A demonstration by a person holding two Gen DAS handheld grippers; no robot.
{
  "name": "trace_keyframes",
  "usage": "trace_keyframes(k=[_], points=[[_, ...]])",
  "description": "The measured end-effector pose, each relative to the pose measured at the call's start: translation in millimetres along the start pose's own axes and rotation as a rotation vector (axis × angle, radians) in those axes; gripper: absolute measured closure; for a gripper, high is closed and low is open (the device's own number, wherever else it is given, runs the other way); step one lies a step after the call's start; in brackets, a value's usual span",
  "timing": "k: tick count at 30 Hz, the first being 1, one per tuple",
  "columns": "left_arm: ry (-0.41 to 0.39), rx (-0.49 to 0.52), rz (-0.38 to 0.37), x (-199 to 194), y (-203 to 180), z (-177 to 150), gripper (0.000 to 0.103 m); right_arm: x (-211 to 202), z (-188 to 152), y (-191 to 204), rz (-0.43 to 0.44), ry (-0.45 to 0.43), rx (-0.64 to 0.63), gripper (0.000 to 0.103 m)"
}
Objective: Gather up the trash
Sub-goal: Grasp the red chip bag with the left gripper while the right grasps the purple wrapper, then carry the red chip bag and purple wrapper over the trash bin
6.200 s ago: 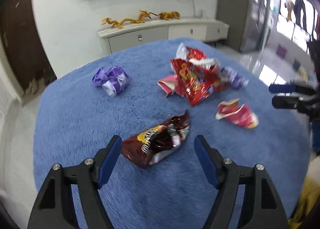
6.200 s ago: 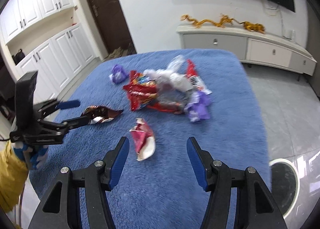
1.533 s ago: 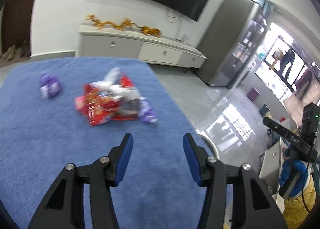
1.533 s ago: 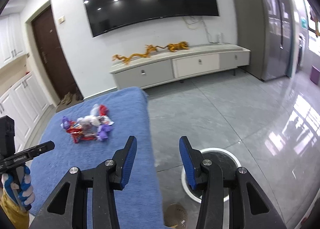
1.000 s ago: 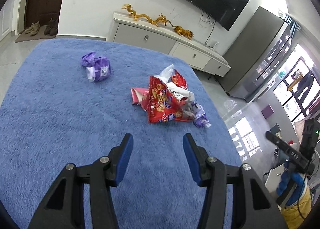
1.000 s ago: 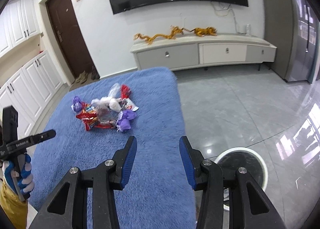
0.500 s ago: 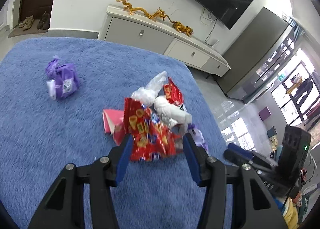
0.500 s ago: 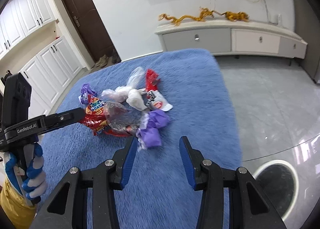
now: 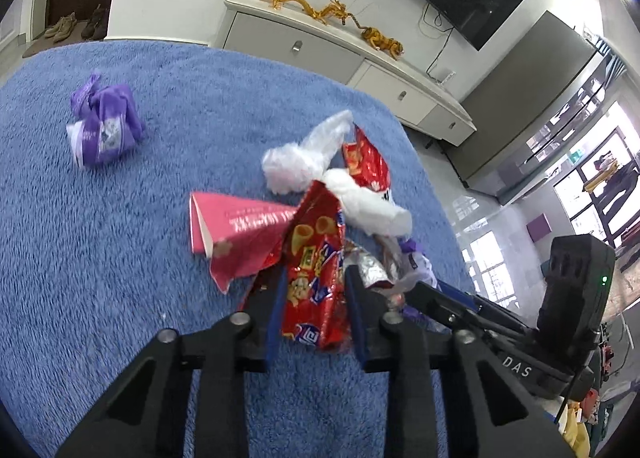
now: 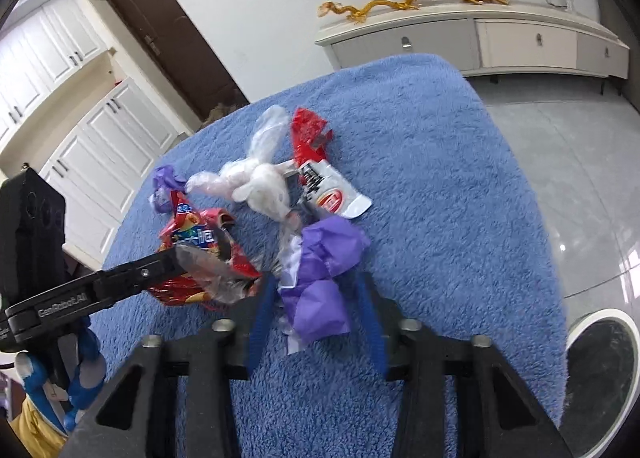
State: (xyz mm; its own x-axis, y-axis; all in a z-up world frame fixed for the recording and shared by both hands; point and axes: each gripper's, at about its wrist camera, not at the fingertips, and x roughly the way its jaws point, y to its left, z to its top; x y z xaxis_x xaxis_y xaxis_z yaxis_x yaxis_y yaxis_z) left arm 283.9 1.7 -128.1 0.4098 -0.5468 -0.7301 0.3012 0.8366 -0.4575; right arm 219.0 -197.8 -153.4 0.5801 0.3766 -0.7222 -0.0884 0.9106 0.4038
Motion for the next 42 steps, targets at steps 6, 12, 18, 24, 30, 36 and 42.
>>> trace_keyframes(k=[6, 12, 18, 24, 30, 36, 42], points=[[-0.002, 0.015, -0.015, -15, -4, -15, 0.092, -19, -12, 14, -0.018, -0.02, -0.067, 0.076], [-0.021, 0.024, -0.026, -45, -5, -35, 0.093, -48, -35, 21, -0.026, -0.035, -0.074, 0.076], [-0.058, 0.029, -0.023, -81, -7, -52, 0.093, -83, -58, 23, -0.032, -0.063, -0.057, 0.076], [-0.114, 0.046, 0.0, -119, -11, -68, 0.094, -119, -74, 24, -0.041, -0.105, -0.046, 0.076], [-0.164, 0.051, 0.032, -148, -13, -78, 0.093, -142, -85, 26, -0.033, -0.141, -0.042, 0.076], [-0.189, 0.04, 0.048, -165, -19, -86, 0.093, -163, -95, 25, -0.021, -0.184, -0.043, 0.076], [-0.183, 0.056, 0.06, -167, -39, -88, 0.093, -181, -104, 5, -0.009, -0.231, -0.008, 0.076]])
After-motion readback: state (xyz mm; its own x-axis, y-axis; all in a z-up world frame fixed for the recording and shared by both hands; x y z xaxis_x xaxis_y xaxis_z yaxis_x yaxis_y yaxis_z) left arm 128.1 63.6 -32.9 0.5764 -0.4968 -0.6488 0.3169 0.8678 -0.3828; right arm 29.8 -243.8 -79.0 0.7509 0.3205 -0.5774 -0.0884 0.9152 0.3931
